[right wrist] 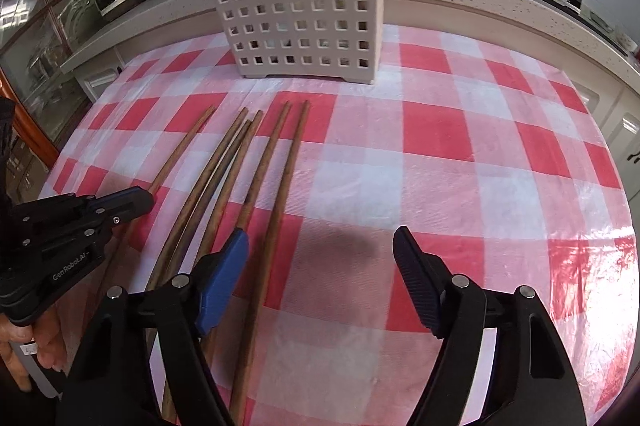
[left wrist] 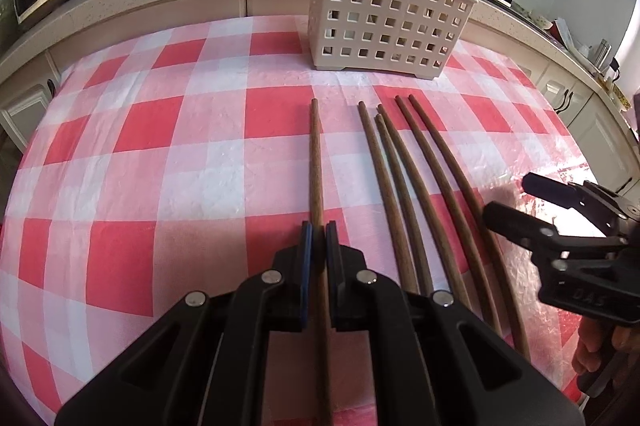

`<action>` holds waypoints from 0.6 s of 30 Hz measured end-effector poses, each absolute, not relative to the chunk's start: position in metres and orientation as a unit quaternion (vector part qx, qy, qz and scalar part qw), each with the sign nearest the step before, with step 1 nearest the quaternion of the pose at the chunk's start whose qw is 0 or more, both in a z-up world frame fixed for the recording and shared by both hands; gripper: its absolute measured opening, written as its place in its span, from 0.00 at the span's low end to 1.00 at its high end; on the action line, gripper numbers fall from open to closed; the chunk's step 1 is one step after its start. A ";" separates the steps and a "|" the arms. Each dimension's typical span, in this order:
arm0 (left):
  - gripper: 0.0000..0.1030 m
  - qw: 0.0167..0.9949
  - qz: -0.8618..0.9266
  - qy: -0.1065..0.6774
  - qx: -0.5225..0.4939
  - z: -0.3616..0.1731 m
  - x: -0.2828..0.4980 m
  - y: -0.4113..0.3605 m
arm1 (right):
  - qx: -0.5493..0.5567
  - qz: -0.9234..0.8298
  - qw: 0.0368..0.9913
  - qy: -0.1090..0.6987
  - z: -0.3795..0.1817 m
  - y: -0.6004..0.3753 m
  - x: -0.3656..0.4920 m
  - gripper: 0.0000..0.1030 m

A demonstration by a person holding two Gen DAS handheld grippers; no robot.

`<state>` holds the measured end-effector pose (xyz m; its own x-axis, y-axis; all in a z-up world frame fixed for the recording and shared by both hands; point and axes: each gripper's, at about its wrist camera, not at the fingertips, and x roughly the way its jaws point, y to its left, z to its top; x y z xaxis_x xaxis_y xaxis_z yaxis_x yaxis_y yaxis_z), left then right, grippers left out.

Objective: Organize utensils
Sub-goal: 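Close the left tool on one wooden chopstick while the right tool closes on another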

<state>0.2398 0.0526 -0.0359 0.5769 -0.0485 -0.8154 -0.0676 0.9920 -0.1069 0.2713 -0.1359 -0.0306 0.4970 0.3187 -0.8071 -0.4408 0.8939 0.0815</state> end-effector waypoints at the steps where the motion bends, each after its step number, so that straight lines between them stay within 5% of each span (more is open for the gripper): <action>1: 0.07 0.886 0.006 0.460 -0.063 -0.036 0.240 0.053 | -0.074 0.219 0.862 0.452 -0.032 -0.133 0.272 0.63; 18: 0.19 0.886 0.019 0.463 -0.004 -0.037 0.252 0.039 | -0.108 0.231 0.863 0.436 -0.036 -0.116 0.270 0.19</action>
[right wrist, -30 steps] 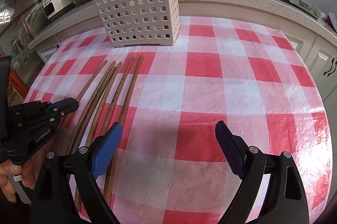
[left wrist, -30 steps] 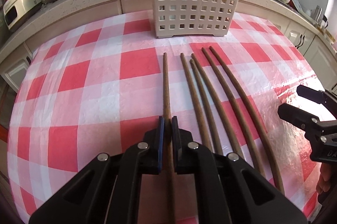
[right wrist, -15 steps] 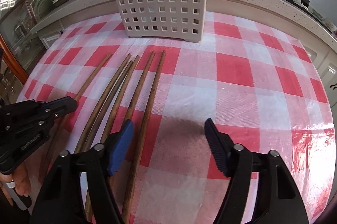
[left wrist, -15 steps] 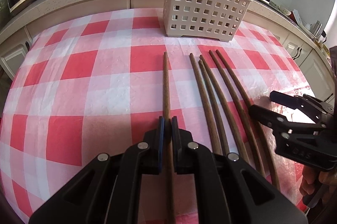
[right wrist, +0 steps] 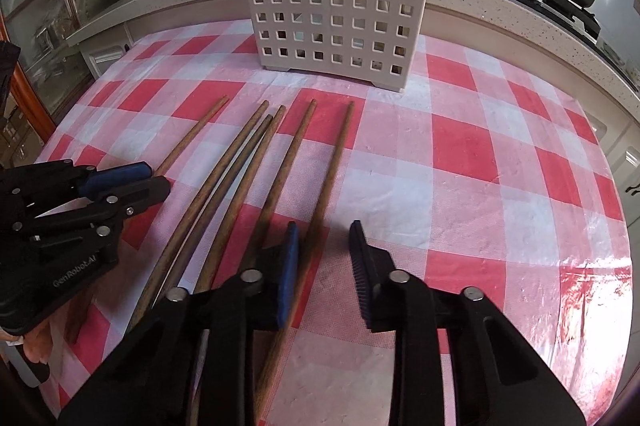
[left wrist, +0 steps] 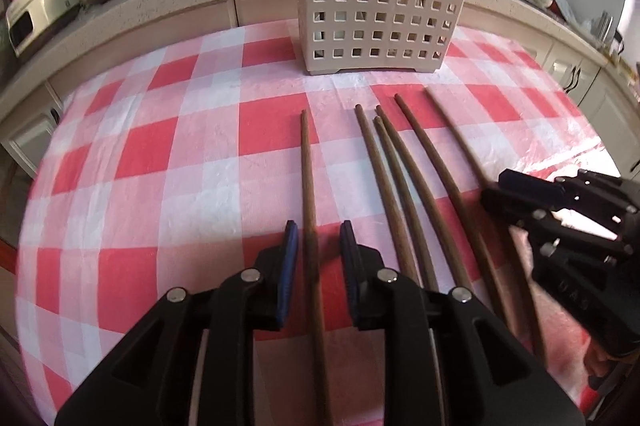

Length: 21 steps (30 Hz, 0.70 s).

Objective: Organize utensils
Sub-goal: 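Close the left tool on one wooden chopstick while the right tool closes on another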

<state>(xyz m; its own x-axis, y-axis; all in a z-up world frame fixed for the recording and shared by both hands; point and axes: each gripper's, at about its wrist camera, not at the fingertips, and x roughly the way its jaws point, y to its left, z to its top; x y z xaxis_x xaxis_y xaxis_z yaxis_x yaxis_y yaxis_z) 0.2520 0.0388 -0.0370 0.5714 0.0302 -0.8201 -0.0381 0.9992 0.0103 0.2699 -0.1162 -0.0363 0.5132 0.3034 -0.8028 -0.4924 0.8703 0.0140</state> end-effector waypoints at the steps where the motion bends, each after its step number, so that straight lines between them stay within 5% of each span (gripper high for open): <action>1: 0.17 0.886 0.023 0.463 0.002 -0.037 0.253 0.038 | -0.106 0.230 0.864 0.435 -0.036 -0.118 0.270 0.14; 4: 0.06 0.886 0.026 0.464 0.006 -0.037 0.255 0.038 | -0.099 0.232 0.865 0.434 -0.036 -0.122 0.272 0.11; 21: 0.06 0.907 0.012 0.419 -0.044 0.004 0.229 0.048 | -0.052 0.233 0.877 0.417 -0.006 -0.156 0.263 0.09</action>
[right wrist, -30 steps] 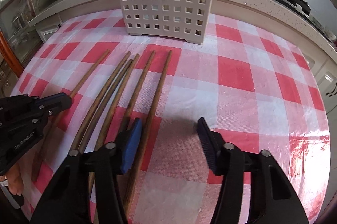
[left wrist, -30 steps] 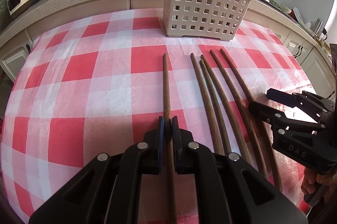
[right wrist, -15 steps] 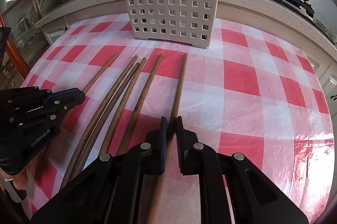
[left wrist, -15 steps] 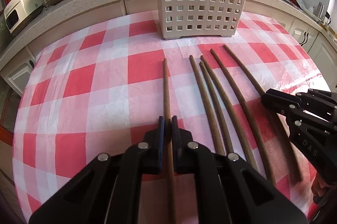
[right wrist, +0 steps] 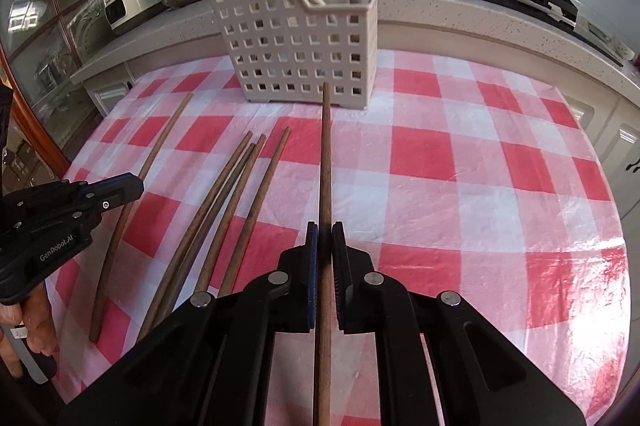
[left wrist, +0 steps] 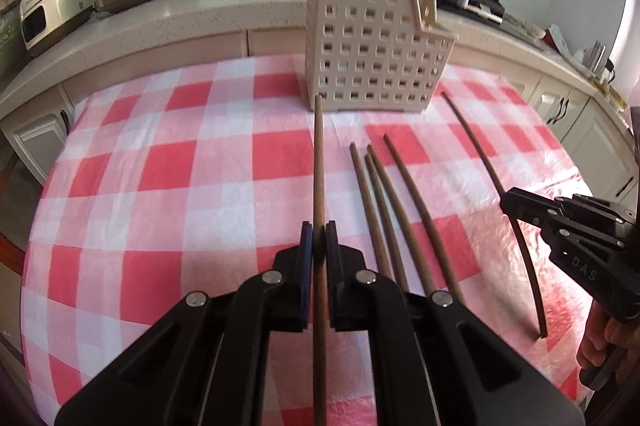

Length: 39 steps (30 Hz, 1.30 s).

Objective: Organize utensils
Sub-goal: 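Close the left tool on one wooden chopstick while the right tool closes on another, then lift both chopsticks upright with both tools and carry them toward the caddy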

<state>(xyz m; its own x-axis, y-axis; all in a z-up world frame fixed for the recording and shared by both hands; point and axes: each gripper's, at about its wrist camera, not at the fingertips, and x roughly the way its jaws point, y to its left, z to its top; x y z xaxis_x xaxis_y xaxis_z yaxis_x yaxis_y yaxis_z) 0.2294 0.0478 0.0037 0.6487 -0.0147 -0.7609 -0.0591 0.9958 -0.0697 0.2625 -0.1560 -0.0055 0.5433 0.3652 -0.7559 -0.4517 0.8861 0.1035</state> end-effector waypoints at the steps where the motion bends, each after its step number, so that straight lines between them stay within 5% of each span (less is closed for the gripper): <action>1: 0.06 0.908 0.012 0.415 -0.046 0.007 0.228 0.048 | -0.050 0.233 0.878 0.414 -0.002 -0.158 0.261 0.09; 39: 0.06 0.935 0.002 0.349 -0.061 0.064 0.202 0.046 | -0.019 0.234 0.897 0.374 0.048 -0.188 0.245 0.09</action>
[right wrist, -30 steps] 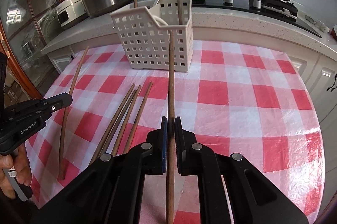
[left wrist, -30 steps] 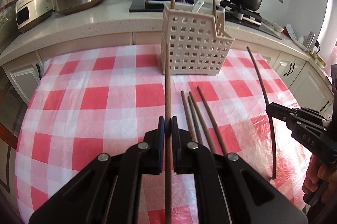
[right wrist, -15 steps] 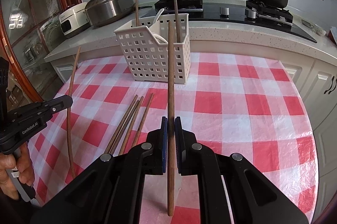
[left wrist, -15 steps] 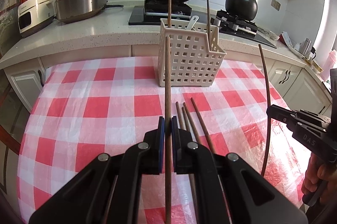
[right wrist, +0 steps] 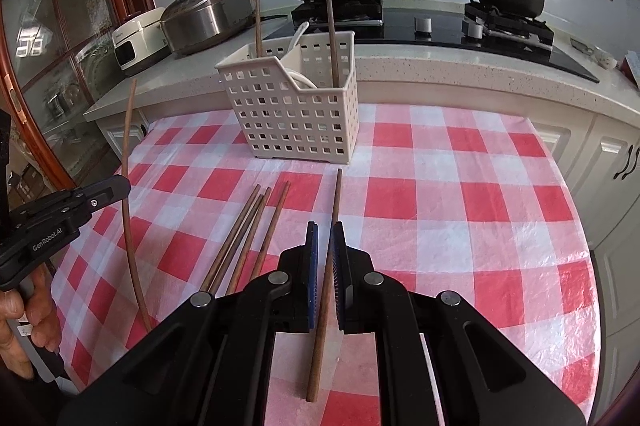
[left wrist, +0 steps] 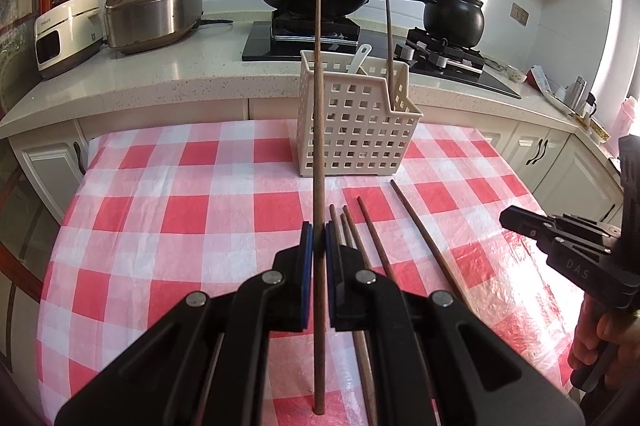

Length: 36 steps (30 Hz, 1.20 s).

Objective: Organize utensils
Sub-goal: 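Lift both chopsticks upright with both tools and carry them toward the caddy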

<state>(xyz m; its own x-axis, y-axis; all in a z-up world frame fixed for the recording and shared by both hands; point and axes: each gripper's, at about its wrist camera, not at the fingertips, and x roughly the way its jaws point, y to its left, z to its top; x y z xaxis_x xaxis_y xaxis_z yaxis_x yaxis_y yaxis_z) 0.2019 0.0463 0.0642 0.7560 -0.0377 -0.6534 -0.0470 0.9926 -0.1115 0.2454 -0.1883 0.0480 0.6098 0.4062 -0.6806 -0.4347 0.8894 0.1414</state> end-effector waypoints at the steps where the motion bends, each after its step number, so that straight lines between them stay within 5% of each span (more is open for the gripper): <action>1: 0.06 0.935 0.003 0.350 -0.061 0.064 0.202 0.046 | -0.019 0.233 0.895 0.381 0.046 -0.188 0.247 0.10; 8: 0.06 0.933 0.000 0.354 -0.062 0.060 0.202 0.047 | -0.032 0.236 0.862 0.447 0.006 -0.162 0.273 0.14; 13: 0.06 0.932 0.004 0.357 -0.065 0.058 0.202 0.051 | -0.069 0.222 0.855 0.464 -0.022 -0.140 0.287 0.43; 20: 0.06 0.931 0.010 0.358 -0.072 0.054 0.203 0.058 | -0.108 0.207 0.858 0.458 -0.037 -0.131 0.290 0.36; 23: 0.06 0.930 0.009 0.359 -0.073 0.053 0.203 0.059 | -0.106 0.206 0.859 0.456 -0.036 -0.133 0.289 0.08; 36: 0.06 0.933 0.011 0.353 -0.073 0.054 0.199 0.059 | -0.040 0.245 0.882 0.401 0.025 -0.166 0.258 0.08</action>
<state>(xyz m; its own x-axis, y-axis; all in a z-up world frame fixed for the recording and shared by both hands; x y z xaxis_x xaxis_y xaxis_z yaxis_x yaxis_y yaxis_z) 0.1992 0.0589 0.0541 0.7503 -0.0318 -0.6603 -0.0716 0.9891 -0.1290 0.2585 -0.1659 0.0251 0.5579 0.4001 -0.7271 -0.4641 0.8767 0.1263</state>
